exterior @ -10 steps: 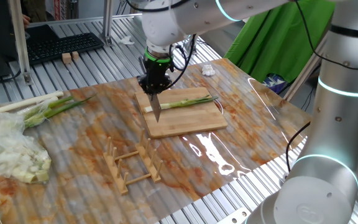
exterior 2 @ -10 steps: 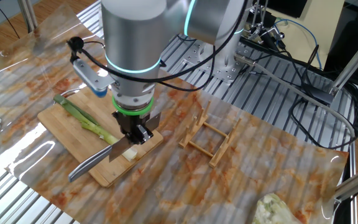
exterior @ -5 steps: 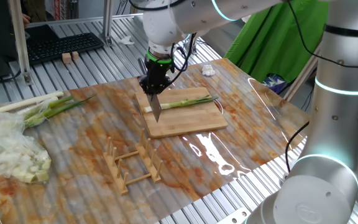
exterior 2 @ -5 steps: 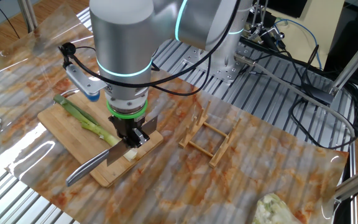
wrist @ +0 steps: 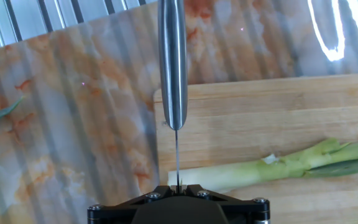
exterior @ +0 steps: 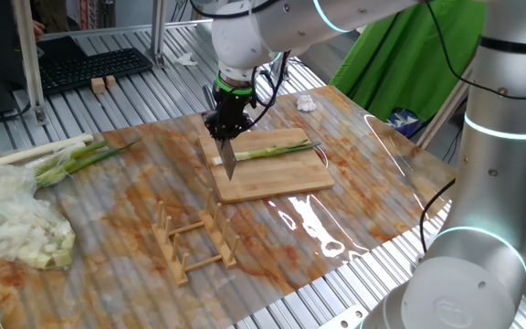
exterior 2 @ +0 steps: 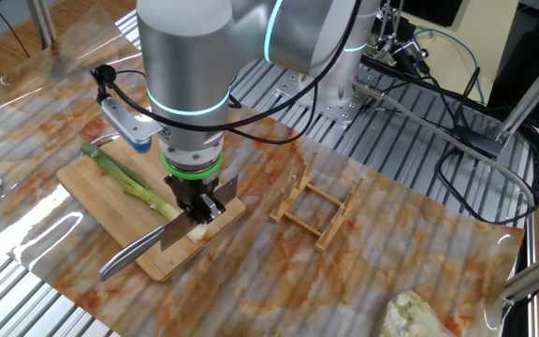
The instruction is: Chop the scallions
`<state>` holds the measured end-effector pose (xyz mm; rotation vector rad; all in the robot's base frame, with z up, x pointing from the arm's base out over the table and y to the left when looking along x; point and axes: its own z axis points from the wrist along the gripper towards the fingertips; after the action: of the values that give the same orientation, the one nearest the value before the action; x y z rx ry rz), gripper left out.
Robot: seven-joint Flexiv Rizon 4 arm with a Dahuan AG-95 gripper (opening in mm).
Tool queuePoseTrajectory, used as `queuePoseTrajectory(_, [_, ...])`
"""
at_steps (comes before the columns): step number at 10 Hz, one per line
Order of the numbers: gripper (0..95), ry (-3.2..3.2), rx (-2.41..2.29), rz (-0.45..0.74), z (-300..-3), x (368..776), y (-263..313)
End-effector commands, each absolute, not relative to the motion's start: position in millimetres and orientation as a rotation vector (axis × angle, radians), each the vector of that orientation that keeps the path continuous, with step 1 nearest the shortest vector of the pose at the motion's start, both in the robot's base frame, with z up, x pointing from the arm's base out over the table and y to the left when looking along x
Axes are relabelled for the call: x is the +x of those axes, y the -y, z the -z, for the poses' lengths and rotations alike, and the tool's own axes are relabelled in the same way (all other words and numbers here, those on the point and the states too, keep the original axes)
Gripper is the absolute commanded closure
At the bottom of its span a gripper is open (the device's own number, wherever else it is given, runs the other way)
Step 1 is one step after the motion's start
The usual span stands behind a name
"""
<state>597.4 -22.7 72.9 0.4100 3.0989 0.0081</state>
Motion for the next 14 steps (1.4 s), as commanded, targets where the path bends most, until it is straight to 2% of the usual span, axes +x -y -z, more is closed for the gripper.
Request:
queuePoseTrajectory(1, [95.0, -3.101, 0.406, -0.018, -72, 596, 23])
queuePoseTrajectory(3, [95.0, -3.103, 0.387, -0.022, -57, 600, 22])
queuePoseTrajectory(6, [95.0, -3.064, 0.365, -0.013, -17, 607, 15])
queuePoseTrajectory(7, [95.0, -3.099, 0.378, -0.006, -23, 606, 17])
queuePoseTrajectory(10, [95.0, -3.109, 0.400, -0.083, -44, 602, 23])
queuePoseTrajectory(14, [95.0, -3.113, 0.421, -0.073, -52, 597, 23])
